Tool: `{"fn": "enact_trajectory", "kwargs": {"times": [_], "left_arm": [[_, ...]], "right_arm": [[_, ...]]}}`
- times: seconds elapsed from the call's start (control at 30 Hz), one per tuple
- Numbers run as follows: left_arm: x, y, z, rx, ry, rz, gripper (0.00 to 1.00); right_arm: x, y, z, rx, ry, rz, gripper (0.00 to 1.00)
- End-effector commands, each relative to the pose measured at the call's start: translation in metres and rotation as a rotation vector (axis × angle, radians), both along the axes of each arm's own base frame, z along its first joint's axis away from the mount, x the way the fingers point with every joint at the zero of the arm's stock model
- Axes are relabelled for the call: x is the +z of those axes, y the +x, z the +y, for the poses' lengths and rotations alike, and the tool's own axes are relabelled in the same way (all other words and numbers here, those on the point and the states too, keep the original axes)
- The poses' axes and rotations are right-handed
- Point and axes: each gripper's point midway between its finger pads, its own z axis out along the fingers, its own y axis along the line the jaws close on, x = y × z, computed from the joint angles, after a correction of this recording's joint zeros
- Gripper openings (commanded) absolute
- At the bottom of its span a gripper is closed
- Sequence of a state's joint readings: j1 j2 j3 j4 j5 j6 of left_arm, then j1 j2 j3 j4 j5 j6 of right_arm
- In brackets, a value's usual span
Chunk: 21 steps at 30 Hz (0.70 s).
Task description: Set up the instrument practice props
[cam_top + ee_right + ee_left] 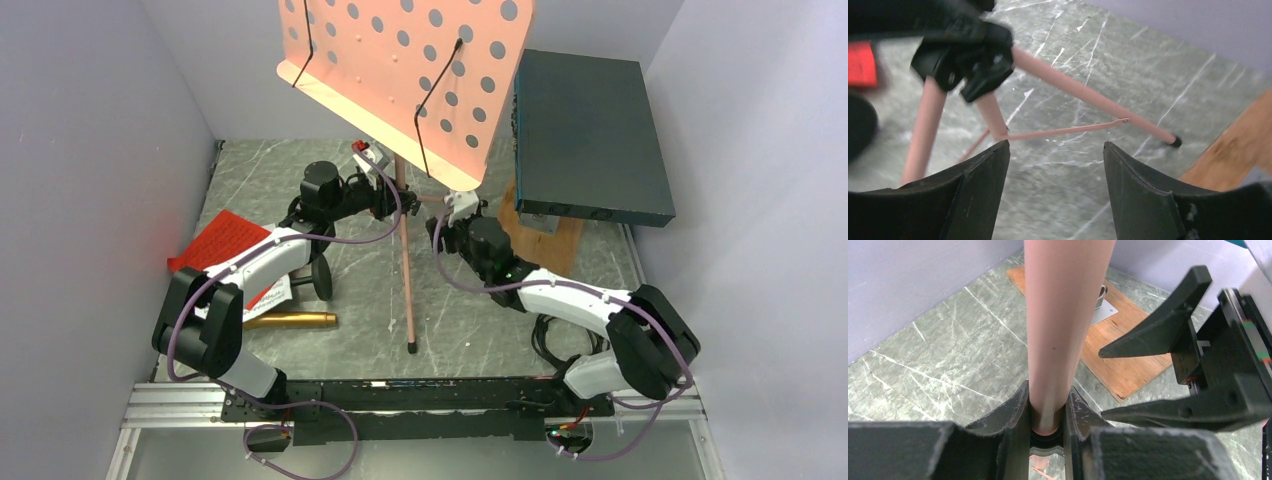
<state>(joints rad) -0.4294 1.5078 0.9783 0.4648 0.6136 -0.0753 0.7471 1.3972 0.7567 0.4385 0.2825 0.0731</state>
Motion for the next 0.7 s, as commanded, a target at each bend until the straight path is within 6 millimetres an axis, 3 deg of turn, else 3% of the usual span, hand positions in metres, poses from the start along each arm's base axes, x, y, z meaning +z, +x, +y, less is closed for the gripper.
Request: {"fn": "enact_trajectory", "kwargs": {"times": [0.0,0.1,0.3,0.53,0.67], "left_arm": [[0.052,-0.023,-0.007,-0.078,-0.127,-0.020,0.00],[0.050,-0.023,-0.007,-0.078,-0.126,-0.015,0.00],[0.050,-0.023,-0.007,-0.081,-0.126,-0.014,0.00],[0.053,-0.024,-0.007,-0.086,-0.127,-0.020,0.00],[0.057,-0.024,-0.005,-0.092,-0.142,-0.019,0.00]], "right_arm": [[0.041,-0.018,0.013,0.285,-0.258,-0.453,0.71],[0.051,-0.030,0.024,0.402,-0.357,-0.637,0.71],[0.069,-0.025,0.046,0.536,-0.466,-0.841,0.68],[0.063,-0.011,0.058,0.582,-0.529,-0.848,0.63],[0.067,-0.009,0.061,0.577,-0.498,-0.846,0.53]]}}
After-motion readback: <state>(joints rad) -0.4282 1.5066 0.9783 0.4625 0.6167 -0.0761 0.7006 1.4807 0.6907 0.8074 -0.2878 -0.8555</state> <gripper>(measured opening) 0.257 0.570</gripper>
